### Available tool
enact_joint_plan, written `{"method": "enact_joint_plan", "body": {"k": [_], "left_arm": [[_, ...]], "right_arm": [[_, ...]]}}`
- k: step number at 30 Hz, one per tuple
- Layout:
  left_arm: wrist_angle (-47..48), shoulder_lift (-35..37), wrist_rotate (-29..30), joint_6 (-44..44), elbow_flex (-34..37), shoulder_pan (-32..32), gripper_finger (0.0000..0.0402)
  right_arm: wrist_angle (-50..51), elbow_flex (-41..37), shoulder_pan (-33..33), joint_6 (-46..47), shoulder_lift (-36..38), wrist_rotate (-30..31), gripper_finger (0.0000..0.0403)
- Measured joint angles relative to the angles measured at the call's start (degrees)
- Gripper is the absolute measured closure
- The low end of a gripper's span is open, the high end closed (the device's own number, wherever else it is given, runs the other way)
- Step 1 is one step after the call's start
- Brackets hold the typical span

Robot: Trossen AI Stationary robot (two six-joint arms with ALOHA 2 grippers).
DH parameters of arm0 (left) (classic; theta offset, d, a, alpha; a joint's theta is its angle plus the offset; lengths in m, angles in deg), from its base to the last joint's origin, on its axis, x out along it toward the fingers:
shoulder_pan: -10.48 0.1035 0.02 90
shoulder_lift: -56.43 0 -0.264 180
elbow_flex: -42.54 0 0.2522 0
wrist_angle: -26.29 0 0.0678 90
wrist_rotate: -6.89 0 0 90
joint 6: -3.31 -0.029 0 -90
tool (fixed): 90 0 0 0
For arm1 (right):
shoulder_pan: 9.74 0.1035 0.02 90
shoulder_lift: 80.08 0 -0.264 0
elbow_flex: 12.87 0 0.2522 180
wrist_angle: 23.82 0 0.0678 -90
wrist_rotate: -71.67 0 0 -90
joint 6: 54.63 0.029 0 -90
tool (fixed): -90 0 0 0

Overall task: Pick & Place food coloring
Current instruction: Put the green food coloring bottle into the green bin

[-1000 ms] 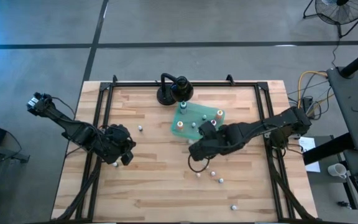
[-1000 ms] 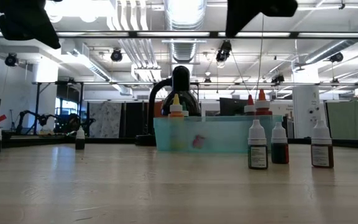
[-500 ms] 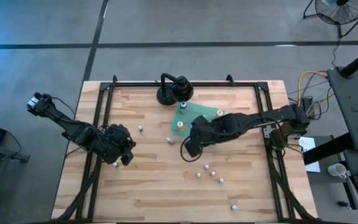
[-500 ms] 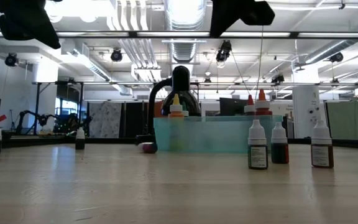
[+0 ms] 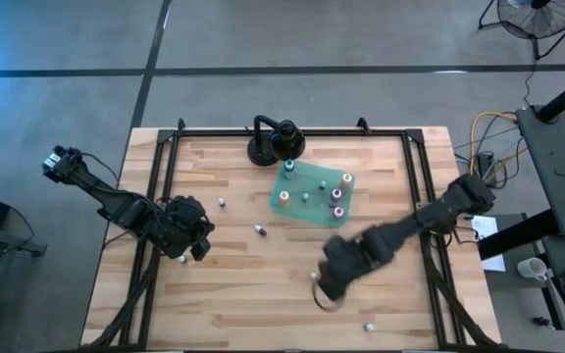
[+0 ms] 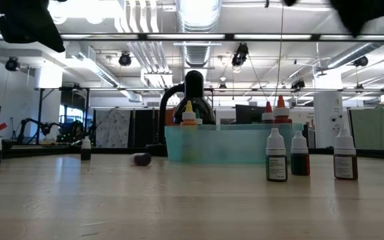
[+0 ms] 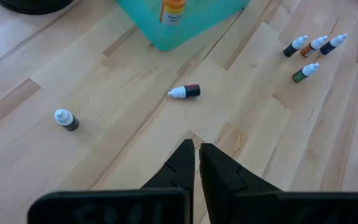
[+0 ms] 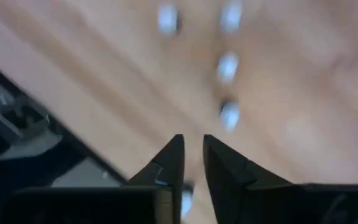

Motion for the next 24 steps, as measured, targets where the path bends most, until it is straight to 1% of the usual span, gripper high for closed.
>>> {"method": "enact_joint_plan", "body": {"k": [4,8,12,15,20,24], "left_arm": [[0.0,0.0,0.0,0.0,0.0,0.0,0.0401],[0.0,0.0,0.0,0.0,0.0,0.0,0.0401],[0.0,0.0,0.0,0.0,0.0,0.0,0.0401],[0.0,0.0,0.0,0.0,0.0,0.0,0.0401],[0.0,0.0,0.0,0.0,0.0,0.0,0.0401],[0.0,0.0,0.0,0.0,0.0,0.0,0.0401]], "right_arm": [[-4.6,-3.0,6.8,9.3,0.0,-2.2,0.0313],[-8.0,-4.3,12.7,15.2,-0.5,-2.3,0.0271],[-10.8,-4.9,18.1,15.1,-2.3,-2.2,0.0237],[-11.7,-4.9,21.1,14.3,-4.9,-2.4,0.0221],[-12.4,-3.8,22.5,12.0,-9.4,-2.3,0.0204],[-12.1,-3.0,23.1,9.0,-12.5,-2.3,0.0202]]}}
